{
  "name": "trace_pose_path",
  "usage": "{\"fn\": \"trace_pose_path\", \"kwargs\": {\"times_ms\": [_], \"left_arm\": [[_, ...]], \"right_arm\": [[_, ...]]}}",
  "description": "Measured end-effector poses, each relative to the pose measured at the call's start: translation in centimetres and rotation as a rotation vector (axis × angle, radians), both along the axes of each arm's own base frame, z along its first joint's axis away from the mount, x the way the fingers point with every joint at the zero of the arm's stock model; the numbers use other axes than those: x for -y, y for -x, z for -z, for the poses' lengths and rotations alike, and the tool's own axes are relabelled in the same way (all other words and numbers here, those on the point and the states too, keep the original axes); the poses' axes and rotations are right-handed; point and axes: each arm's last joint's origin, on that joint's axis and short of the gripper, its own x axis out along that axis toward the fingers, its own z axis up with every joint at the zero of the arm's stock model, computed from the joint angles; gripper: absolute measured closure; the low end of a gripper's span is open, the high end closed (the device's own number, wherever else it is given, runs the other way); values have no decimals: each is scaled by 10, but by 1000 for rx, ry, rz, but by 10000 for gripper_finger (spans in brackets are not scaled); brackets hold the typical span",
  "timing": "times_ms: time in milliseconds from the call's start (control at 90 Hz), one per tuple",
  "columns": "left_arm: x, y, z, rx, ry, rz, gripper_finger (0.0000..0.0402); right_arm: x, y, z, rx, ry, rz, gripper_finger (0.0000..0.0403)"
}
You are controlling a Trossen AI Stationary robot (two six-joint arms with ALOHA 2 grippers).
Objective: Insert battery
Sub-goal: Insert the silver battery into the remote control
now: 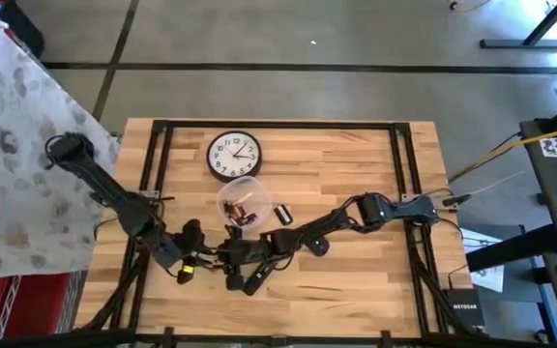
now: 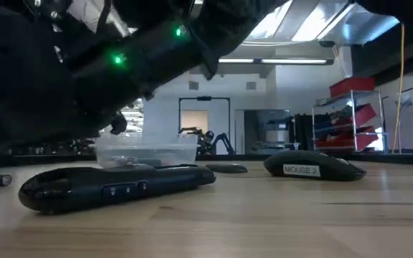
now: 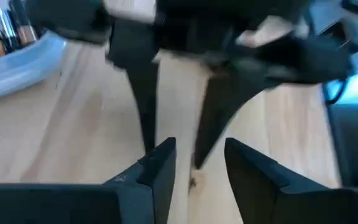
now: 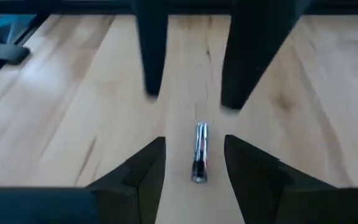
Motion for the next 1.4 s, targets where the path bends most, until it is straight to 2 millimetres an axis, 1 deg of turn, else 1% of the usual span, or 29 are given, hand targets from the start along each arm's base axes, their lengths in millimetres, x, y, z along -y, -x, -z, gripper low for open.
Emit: {"fn": "trace_pose_path", "kwargs": {"times_ms": [178, 256, 322, 478, 633, 711, 767, 878, 1000, 1089, 1178, 1300, 1400], "left_arm": [[-8, 11, -25, 127, 21, -32, 280], [-11, 14, -31, 174, 5, -47, 280], [-14, 16, -34, 199, -12, -63, 280], [-15, 16, -35, 209, -24, -68, 280], [-14, 19, -30, 158, -23, -69, 279], [-15, 23, -24, 95, -30, -57, 279], [-15, 27, -19, 24, -19, -50, 279], [-11, 35, -8, -89, -9, -68, 279], [-1, 42, 17, -151, 20, -75, 279], [7, 43, 36, -145, 59, -61, 279], [13, 42, 53, -117, 34, -37, 279], [19, 35, 66, -29, -19, -23, 279], [23, 31, 76, -15, -92, 10, 279]], "right_arm": [[5, -2, 16, -29, -47, 40, 253], [10, -2, 18, -49, -53, 52, 255], [14, -2, 19, -60, -52, 61, 264], [21, -4, 20, -70, -59, 51, 308], [24, -4, 22, -80, -58, 49, 370], [23, -4, 22, -84, -48, 44, 392], [20, -3, 23, -90, -43, 41, 391], [21, -1, 20, -112, -39, 49, 396], [21, 2, 16, -156, -70, 59, 398], [21, 4, 13, -187, -92, 68, 400], [19, 4, 13, -189, -123, 59, 400], [17, 4, 13, -191, -137, 49, 401], [16, 5, 13, -199, -154, 40, 401]]}}
